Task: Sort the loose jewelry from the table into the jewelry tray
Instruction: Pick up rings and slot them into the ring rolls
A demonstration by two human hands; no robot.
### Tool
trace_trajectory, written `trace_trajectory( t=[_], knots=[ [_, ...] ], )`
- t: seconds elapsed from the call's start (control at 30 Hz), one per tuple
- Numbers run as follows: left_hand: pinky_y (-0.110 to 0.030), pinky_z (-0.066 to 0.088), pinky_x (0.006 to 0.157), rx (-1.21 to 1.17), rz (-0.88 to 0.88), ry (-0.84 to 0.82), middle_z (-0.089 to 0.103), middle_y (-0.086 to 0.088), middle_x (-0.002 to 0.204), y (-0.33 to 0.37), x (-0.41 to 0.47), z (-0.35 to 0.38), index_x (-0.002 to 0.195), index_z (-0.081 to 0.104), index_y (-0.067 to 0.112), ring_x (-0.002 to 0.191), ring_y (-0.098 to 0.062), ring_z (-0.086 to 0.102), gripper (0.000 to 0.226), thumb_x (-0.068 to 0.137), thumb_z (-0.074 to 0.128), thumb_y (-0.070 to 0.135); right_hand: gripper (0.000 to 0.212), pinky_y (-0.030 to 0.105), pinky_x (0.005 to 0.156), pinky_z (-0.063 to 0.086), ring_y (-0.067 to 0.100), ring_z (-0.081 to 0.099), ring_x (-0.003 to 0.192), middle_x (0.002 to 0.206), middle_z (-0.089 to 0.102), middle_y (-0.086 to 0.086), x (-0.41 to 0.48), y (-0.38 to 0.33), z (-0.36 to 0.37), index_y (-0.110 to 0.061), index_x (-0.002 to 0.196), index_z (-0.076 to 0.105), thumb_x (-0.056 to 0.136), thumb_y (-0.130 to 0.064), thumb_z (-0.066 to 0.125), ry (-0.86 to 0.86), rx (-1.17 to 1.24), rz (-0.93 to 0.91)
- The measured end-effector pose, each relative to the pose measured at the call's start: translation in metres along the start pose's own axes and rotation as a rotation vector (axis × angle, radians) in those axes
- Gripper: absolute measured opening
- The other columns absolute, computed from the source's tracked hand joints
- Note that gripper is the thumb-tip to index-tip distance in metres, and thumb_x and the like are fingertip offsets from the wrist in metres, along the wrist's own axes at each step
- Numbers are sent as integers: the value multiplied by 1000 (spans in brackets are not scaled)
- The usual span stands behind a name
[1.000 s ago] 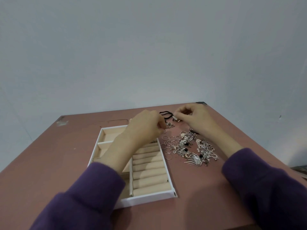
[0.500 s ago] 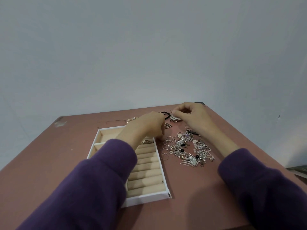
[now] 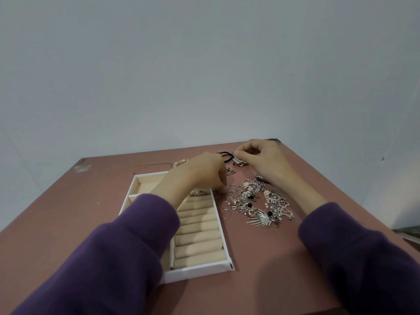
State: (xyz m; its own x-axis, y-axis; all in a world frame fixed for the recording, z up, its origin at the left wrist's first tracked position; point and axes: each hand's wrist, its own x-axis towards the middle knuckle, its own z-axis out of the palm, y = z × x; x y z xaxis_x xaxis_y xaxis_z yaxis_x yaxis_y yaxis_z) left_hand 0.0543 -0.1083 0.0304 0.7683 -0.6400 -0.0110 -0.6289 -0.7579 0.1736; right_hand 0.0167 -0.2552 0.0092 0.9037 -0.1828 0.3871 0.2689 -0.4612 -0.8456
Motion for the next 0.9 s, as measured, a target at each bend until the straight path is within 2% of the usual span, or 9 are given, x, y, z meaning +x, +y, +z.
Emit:
trace_trajectory(
  t=[0.1, 0.27, 0.53, 0.63, 0.73, 0.9],
  knots=[
    [-26, 46, 71, 5, -1, -9, 71, -3, 92, 2, 0, 3, 91, 74, 15, 80, -14, 58, 19, 76, 73, 25, 15, 6, 50, 39, -4, 52, 52, 71, 65, -2, 0, 0, 0, -23, 70, 64, 83, -16, 66, 4, 4, 3],
    [-28, 45, 68, 30, -11, -42, 69, -3, 86, 4, 2, 4, 90, 73, 15, 78, -15, 57, 15, 80, 68, 24, 16, 8, 51, 40, 6, 54, 61, 74, 65, -1, 0, -1, 0, -25, 70, 63, 83, -16, 66, 4, -6, 9],
    [-31, 40, 62, 22, -33, -43, 56, -7, 71, 5, -1, 4, 79, 67, 2, 68, -23, 49, 20, 81, 59, 20, 13, 9, 55, 41, 9, 56, 67, 76, 66, 1, 0, 0, -1, -24, 71, 64, 82, -17, 67, 16, -3, 12],
    [-29, 40, 62, -58, -32, 38, 58, -8, 75, 5, -6, 0, 86, 67, -3, 70, -20, 49, 27, 80, 62, 22, 14, 10, 55, 41, 9, 55, 66, 75, 65, 1, 0, -1, -1, -24, 70, 64, 82, -17, 67, 26, -5, 7],
    [-27, 42, 60, -163, -23, 144, 64, -9, 76, 6, -12, -3, 81, 68, 2, 69, -18, 53, 18, 76, 68, 20, 14, 8, 53, 40, 8, 54, 65, 76, 65, 1, -1, -2, -1, -22, 70, 64, 82, -16, 66, 39, 3, 4],
    [-39, 53, 75, -274, -21, 242, 70, -12, 79, 0, -24, -3, 71, 65, 12, 77, -26, 64, 5, 71, 69, 13, 9, 10, 59, 44, 7, 58, 66, 80, 70, 3, -2, -4, -2, -19, 74, 65, 83, -16, 64, 41, 13, 5]
  ],
)
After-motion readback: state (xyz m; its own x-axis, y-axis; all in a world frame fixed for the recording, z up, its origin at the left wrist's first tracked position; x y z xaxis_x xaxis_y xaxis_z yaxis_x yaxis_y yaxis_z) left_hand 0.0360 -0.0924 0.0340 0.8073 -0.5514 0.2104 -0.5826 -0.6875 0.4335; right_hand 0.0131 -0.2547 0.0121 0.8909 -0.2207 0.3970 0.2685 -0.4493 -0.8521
